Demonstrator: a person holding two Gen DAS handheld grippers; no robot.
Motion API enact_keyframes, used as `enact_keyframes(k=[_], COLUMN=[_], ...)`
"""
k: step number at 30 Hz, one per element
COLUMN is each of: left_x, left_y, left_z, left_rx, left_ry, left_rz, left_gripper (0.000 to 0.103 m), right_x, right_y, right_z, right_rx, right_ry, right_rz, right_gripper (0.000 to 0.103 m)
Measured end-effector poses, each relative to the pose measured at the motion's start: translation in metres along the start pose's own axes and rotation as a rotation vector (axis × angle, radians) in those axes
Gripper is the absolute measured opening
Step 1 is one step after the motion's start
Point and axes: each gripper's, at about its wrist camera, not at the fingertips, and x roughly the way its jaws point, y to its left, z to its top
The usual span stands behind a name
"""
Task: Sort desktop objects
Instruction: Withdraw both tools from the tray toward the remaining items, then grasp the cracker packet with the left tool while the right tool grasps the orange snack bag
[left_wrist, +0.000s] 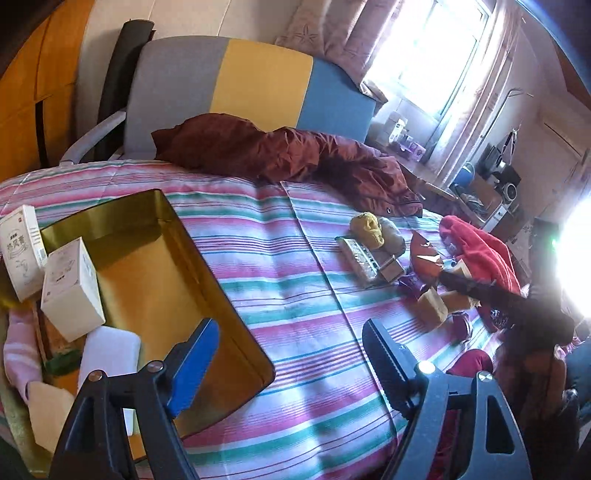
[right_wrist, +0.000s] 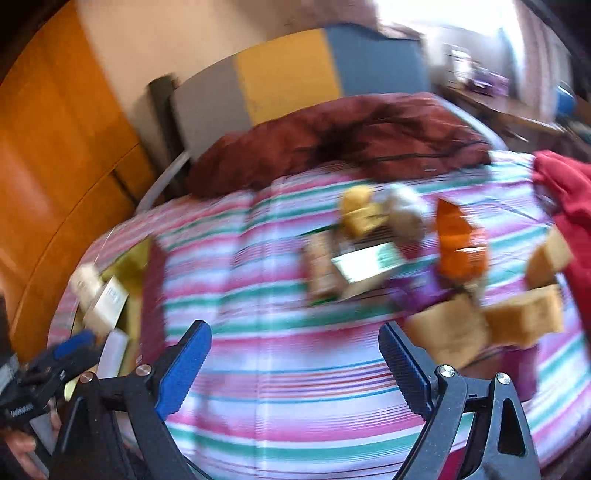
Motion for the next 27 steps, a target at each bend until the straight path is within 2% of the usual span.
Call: enact_keyframes(k=[4, 6, 13, 20, 27], left_x=[0.008, 0.013, 0.026, 0.045, 0.066], left_y=[-0.007, -0.013, -0.025, -0.033, -0.050], left_z=[0.004, 0.004, 0.005, 0.008, 0.016], left_rx=[0.013, 0.034, 0.082, 0.099, 0.139], left_ry=[0.022, 0.035, 0.066, 0.109, 0.140], left_rz=[-0.001, 0.005, 0.027, 0.044, 0.051], left_gripper=[0.081, 0.081, 0.081, 0.081, 0.081], right_x=[-0.011, -0.010, 0.022, 0.057, 0.085], right_y=[-0.047, -0.070, -0.139, -0.164, -0.175], right_z=[0.022, 0.033, 0.056, 0.064, 0.066], right_rx=[0.071, 0.089, 0.201, 0.257, 0.246], right_ry=[-0.021, -0.019, 0.050, 0.090, 0.145], right_rz=[-0.056, -0.095, -0.140, -0.092, -0.096], right_gripper=[0.092, 0.088, 0.083, 0.083, 0.083])
